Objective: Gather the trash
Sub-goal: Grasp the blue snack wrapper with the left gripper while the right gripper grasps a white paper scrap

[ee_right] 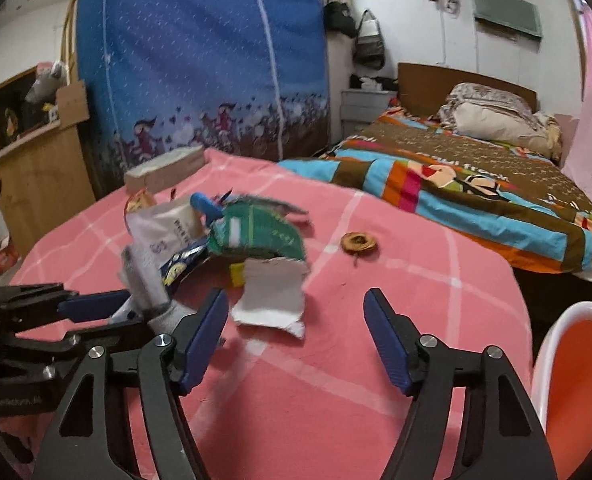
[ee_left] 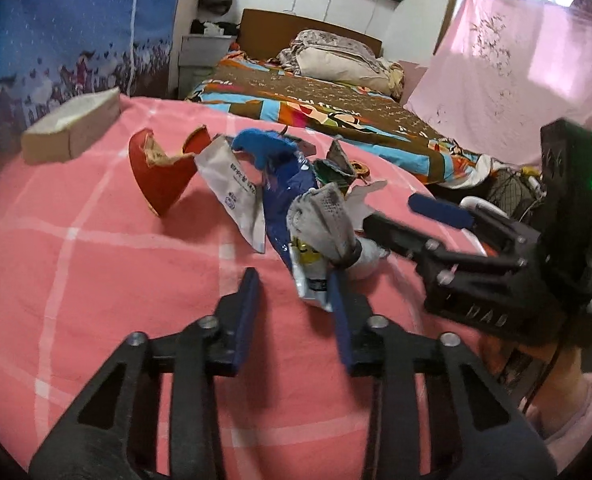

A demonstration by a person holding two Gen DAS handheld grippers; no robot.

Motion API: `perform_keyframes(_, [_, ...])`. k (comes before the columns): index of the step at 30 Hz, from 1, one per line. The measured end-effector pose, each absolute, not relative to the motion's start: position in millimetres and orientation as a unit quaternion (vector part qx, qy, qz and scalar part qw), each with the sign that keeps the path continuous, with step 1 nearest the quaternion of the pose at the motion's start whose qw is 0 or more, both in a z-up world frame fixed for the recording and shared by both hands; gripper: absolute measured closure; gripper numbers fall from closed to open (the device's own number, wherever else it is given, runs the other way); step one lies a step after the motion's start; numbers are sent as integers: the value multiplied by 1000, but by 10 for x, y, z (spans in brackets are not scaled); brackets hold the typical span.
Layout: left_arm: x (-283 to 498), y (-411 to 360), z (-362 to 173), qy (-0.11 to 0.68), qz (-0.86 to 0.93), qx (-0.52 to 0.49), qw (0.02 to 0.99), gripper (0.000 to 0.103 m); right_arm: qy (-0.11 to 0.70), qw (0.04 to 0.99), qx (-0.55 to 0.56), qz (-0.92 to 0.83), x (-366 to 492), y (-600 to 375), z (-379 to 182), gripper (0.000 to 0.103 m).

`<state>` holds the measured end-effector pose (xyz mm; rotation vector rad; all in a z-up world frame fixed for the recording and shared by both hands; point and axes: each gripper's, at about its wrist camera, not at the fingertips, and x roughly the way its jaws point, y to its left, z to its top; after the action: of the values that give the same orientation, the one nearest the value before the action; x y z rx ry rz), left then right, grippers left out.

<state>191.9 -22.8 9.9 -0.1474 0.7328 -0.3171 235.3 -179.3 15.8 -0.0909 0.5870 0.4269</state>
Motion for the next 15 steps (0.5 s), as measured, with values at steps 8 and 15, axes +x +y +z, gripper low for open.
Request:
perform_keyframes(8, [1913,-206,108,351,-147,-84,921,84,330,915,-44,227,2490,-1675,54,53])
perform_keyframes(15, [1738,-181,208,305,-112,-56,944,87,325,915,-37,235,2452,-1716,65,67])
